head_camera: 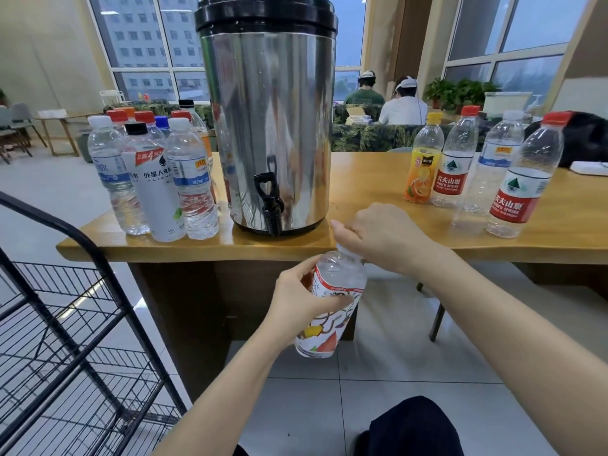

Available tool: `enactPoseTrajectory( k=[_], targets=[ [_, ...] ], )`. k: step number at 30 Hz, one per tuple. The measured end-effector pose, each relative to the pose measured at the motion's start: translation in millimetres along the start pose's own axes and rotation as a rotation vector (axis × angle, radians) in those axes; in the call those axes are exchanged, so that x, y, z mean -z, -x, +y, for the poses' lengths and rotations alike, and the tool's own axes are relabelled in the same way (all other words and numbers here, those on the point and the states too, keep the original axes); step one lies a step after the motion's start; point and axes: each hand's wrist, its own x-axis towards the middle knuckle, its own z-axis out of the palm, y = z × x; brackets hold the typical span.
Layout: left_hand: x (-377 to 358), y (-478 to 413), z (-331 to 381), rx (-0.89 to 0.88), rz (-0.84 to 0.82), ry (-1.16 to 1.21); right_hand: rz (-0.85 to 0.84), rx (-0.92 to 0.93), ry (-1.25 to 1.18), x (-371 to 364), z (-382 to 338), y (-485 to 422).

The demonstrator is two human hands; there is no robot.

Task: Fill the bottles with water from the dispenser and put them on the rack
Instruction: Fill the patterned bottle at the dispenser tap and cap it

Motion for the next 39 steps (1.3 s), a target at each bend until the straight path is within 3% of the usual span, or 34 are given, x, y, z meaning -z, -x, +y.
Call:
enactPoseTrajectory(
  k=[4,10,16,22,28,33,36,39],
  targets=[
    [14.3,4.5,1.3,0.05,-0.152,0.108,-0.032,0.156,-0.144,2.9,-4.8,-0.5],
    [31.1,3.5,-4.3,0.099,-0.235,0.138,-0.356,0.208,-0.429,24.4,0.3,-4.1],
    [39.2,1.6,-7.5,0.116,-0.221,0.092,-0.359,0.225,-0.634,24.9,6.9,-8.7],
    [42.2,1.3,-10.2,0.121,-0.225,0.073,-0.373,0.264,-0.674,21.9,12.6,-16.9],
    [38.5,0.9,-10.9,0.074,-0.174,0.067,-0.307,0.132,-0.431,15.8,-1.0,-14.3],
    [29.0,-2.9,-9.1,0.051,-0.125,0.065,-0.009,0.225,0.138,0.3,-11.2,-12.4],
    [15.0,-9.3,-5.9,-0.08,0.079,-0.185,-0.01,-0.035,0.253,-8.0,-8.2,-12.6],
    [1.2,-14.8,-0.7,-0.232,0.187,-0.34,0.01,-0.323,0.183,-7.5,-5.7,-8.0]
  ],
)
